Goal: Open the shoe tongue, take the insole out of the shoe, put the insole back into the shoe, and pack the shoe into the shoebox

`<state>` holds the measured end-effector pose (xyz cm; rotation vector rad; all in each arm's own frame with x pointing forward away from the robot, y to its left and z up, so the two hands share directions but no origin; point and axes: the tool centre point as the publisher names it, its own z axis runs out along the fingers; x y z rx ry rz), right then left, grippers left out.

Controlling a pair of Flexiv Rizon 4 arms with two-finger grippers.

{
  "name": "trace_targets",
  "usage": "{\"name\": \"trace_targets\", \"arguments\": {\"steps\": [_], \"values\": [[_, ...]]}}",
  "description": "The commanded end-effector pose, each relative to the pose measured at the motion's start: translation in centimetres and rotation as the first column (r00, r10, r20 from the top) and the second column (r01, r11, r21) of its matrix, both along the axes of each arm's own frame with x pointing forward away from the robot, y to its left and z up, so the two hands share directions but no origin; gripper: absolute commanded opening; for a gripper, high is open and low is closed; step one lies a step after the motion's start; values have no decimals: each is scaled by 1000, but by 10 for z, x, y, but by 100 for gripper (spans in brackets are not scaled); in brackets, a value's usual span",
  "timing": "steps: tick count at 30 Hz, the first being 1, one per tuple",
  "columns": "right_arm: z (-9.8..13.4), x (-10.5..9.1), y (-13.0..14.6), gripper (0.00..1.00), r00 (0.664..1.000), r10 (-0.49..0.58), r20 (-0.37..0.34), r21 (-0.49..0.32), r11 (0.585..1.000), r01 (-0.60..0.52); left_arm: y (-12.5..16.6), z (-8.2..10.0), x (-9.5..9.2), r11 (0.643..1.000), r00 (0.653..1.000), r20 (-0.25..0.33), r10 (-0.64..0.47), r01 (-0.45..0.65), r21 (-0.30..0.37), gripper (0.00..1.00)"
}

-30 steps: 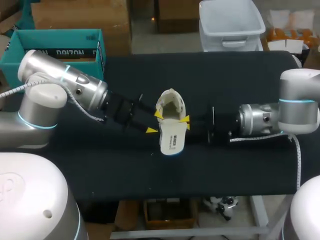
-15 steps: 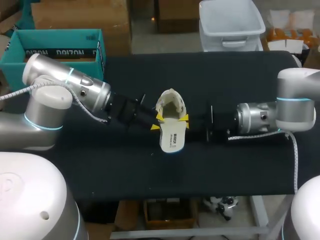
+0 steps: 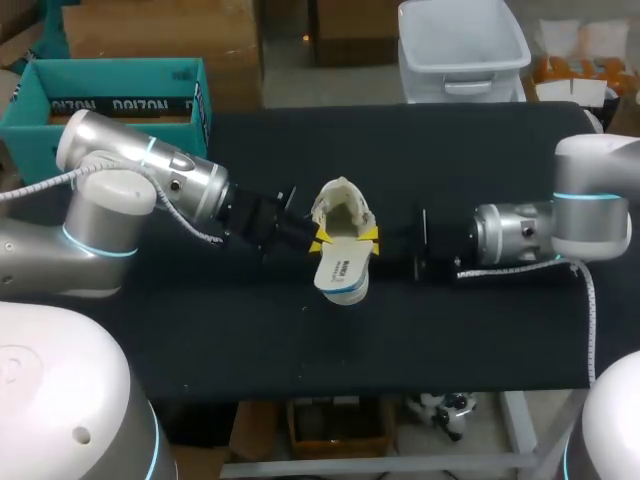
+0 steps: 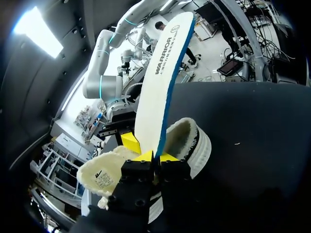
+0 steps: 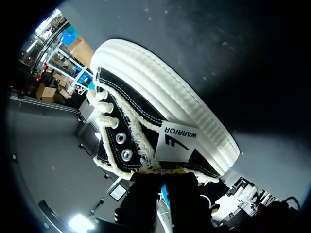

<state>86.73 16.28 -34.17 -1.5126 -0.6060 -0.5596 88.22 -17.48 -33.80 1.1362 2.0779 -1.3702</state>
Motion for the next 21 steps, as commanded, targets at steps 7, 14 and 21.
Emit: {"name": "trace_targets", "arguments": {"steps": [7, 14, 21], "values": [[-1, 4, 6, 78, 999, 24, -25, -12, 1000, -24, 0, -4, 5, 1000, 1000, -2, 6, -6, -12, 0], [10, -17, 4, 86, 1000, 2, -27, -55, 998, -4, 2, -3, 2, 1000, 1000, 2, 9, -9, -21, 0], [16, -30, 1, 47, 1000, -15, -14, -64, 998, 14, 2, -3, 1, 1000, 1000, -1, 12, -12, -23, 0]]}}
